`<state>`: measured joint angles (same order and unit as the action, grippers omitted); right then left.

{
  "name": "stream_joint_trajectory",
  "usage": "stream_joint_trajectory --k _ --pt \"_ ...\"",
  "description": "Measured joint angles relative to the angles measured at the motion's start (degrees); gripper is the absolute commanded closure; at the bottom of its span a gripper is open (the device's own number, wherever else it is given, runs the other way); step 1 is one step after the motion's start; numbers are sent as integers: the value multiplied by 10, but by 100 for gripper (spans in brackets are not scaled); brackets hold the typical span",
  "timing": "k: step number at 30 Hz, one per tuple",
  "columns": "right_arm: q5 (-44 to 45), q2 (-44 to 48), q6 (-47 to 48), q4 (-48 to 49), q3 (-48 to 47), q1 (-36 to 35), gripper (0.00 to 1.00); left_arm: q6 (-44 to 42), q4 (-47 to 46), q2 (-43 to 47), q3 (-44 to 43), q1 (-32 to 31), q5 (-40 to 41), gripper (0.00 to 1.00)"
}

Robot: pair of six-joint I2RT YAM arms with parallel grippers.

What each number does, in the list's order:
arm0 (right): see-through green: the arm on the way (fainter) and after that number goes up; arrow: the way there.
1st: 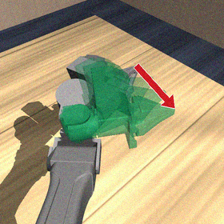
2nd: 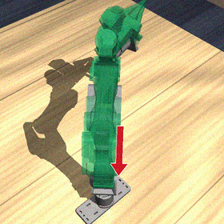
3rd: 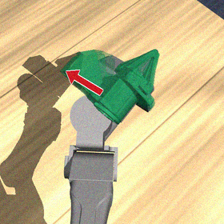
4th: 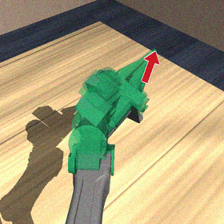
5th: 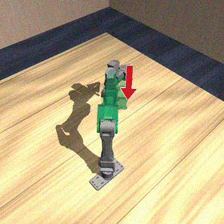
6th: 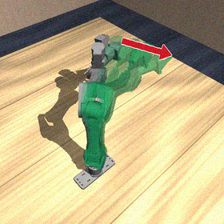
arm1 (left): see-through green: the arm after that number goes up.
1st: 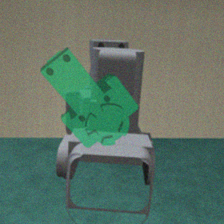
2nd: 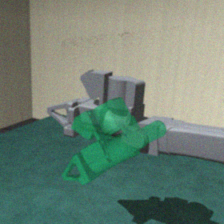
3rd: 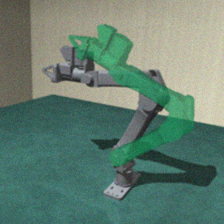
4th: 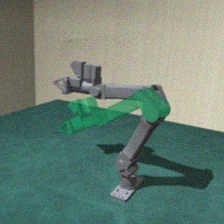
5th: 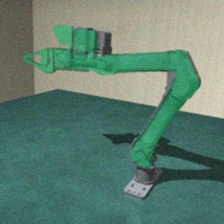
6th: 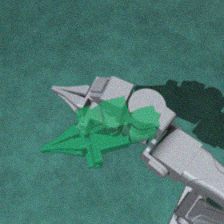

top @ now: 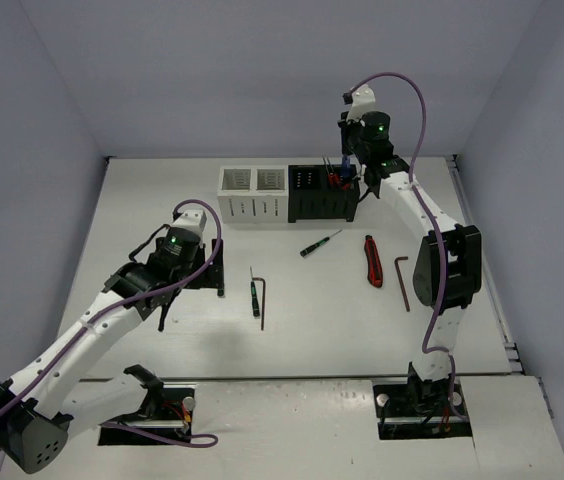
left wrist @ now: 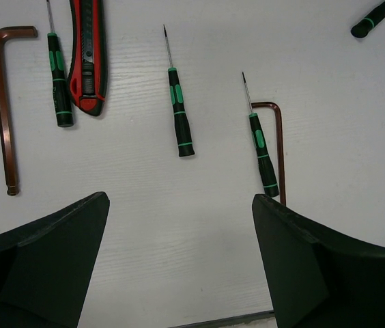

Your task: Sort the tools into containers

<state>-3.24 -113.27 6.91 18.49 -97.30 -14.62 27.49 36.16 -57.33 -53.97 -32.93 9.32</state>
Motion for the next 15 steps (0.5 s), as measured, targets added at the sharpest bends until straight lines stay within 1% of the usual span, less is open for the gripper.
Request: stream_joint_trajectory --k 8,12,13,15 --pt "-1 0 9 50 72 2 100 0 0 -3 0 0 0 17" --pt "-6 0 4 70 123 4 98 1 0 1 0 0 0 17" --pt "-8 1 2 75 136 4 96 1 0 2 0 0 0 17" --pt "-10 6 0 83 154 4 83 1 0 4 0 0 0 17"
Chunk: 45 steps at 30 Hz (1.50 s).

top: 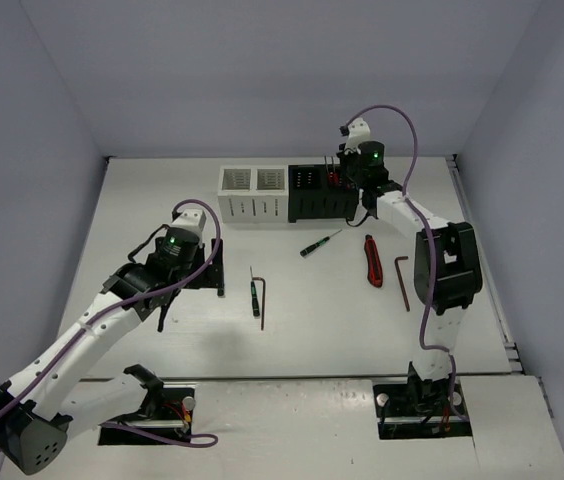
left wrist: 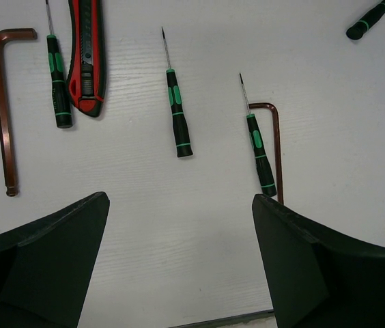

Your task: Sort the tools into containers

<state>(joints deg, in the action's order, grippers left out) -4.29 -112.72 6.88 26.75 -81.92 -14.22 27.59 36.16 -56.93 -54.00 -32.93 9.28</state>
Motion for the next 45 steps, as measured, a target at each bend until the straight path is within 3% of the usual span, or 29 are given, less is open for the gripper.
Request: stream_joint_trajectory --k 4,11,19,26,30,36,45 --pt "-6 27 -7 5 23 0 51 1 0 1 0 0 -2 17" --pt "-2 104 -21 -13 28 0 34 1 0 1 0 1 -6 17" --pt "17 221 -70 -95 28 -1 31 16 0 -25 -21 1 -29 17" --pt "24 388 -135 -173 163 -2 30 76 -2 -107 -30 1 -71 17" --pt "23 444 -162 -220 239 -5 30 104 2 -168 -34 0 -78 32" --pt "8 514 -203 -259 339 -8 29 101 51 -302 -131 18 -72 41" --pt "-6 576 -224 -277 356 -17 28 63 94 -460 -248 92 -123 45"
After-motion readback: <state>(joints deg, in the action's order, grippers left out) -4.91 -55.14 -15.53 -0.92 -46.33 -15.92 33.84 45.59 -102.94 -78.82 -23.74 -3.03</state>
